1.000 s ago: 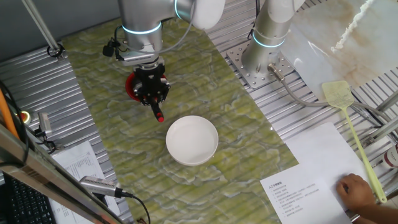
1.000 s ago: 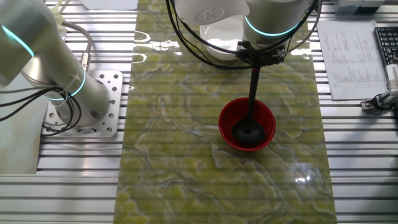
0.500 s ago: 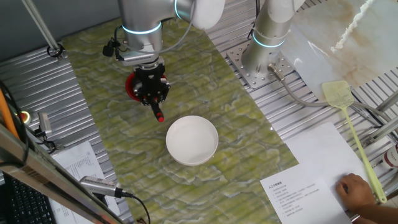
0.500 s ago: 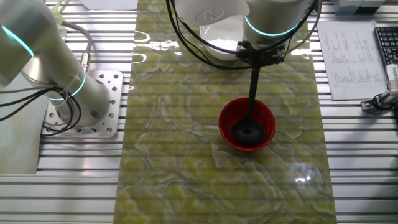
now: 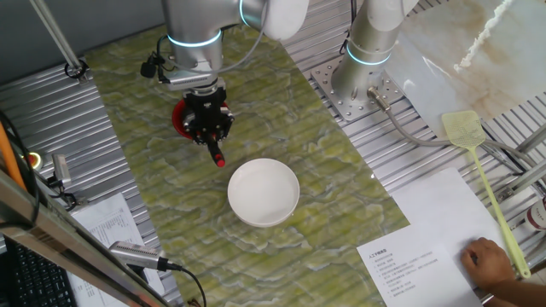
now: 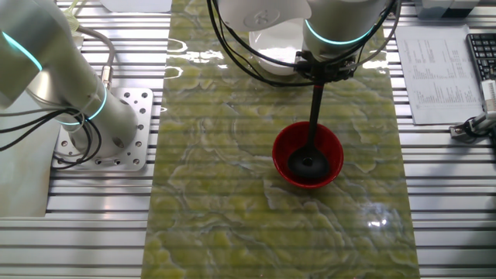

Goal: Scoop water with a large spoon from one bowl to another

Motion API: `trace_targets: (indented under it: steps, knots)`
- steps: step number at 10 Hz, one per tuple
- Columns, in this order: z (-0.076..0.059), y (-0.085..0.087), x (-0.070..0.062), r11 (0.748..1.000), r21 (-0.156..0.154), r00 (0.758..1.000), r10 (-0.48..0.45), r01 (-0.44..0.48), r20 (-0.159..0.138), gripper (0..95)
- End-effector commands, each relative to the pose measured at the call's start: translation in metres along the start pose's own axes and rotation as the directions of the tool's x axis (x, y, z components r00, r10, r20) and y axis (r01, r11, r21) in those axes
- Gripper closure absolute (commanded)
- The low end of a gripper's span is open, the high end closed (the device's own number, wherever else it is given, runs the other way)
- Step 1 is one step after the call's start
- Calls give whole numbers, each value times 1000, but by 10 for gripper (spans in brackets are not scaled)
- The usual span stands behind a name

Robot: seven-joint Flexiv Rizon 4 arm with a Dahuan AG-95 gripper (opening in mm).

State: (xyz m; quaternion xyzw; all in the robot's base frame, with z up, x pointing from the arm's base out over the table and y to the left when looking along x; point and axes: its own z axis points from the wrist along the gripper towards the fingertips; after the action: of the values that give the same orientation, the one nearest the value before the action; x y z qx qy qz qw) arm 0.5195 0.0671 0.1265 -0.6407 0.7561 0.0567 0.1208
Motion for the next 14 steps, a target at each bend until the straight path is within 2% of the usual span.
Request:
trace_targets:
  steps: [1, 14]
  knots:
    - [0, 0, 0, 1000, 0, 1000, -1, 1, -3, 760]
    - [5, 1, 2, 1000, 0, 1000, -6, 6, -4, 760]
